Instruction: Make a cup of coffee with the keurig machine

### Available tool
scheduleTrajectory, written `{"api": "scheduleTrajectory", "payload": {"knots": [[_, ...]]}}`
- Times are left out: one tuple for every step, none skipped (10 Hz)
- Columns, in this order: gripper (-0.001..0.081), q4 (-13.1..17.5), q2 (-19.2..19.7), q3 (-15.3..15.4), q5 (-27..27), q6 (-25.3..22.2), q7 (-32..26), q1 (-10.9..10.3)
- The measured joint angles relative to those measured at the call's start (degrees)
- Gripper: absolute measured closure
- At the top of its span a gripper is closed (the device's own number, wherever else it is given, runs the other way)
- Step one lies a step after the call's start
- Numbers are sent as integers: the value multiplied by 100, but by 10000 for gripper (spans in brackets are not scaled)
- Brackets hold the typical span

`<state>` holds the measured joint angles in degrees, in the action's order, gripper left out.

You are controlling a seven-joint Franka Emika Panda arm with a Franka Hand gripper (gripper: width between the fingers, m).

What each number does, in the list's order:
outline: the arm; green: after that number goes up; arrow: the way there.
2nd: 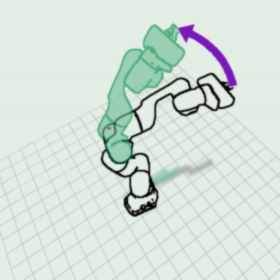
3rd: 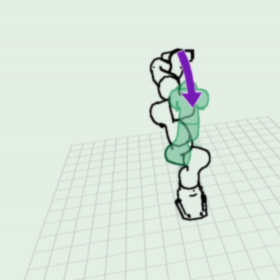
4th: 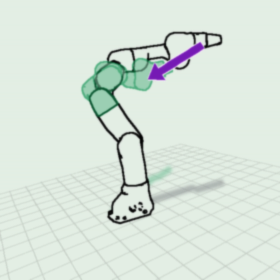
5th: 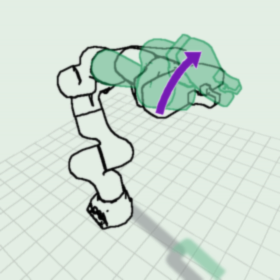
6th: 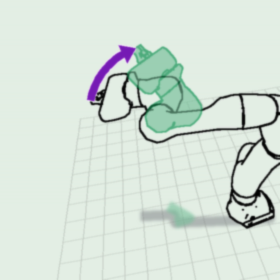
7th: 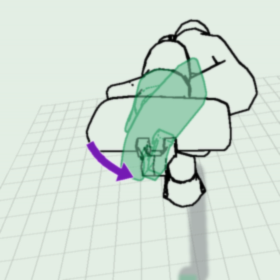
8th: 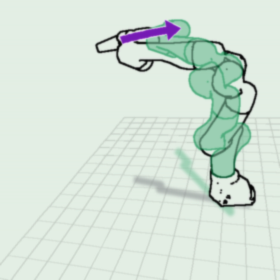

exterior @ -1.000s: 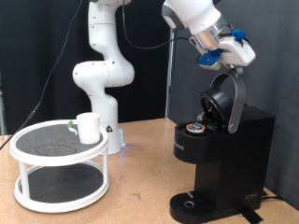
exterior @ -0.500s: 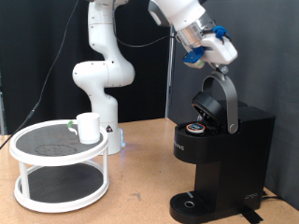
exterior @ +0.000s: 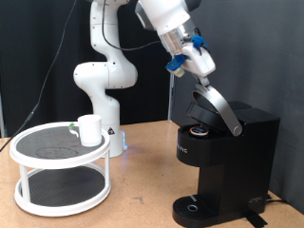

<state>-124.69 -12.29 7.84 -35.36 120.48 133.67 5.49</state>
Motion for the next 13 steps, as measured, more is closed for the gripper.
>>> {"api": "scheduleTrajectory", "payload": {"knots": [[806,-37,19,-18,69,0,-4,50],[806,-70,47,-31,161,0,-15,92],[806,-110,90,-40,294,-2,-27,139],[806,-137,167,-45,463,-2,-29,189],[806,-159,272,-47,596,14,-28,236],[806,-179,371,-48,680,68,-26,271],[806,-212,456,-49,724,147,-23,293],[806,-266,564,-49,763,265,-24,312],[806,-322,688,-49,774,425,-32,318],[806,-368,827,-47,774,583,-53,318],[806,-345,905,-54,755,690,-108,334],[806,-333,918,-53,739,718,-154,333],[806,-338,921,-52,698,764,-239,333]]}}
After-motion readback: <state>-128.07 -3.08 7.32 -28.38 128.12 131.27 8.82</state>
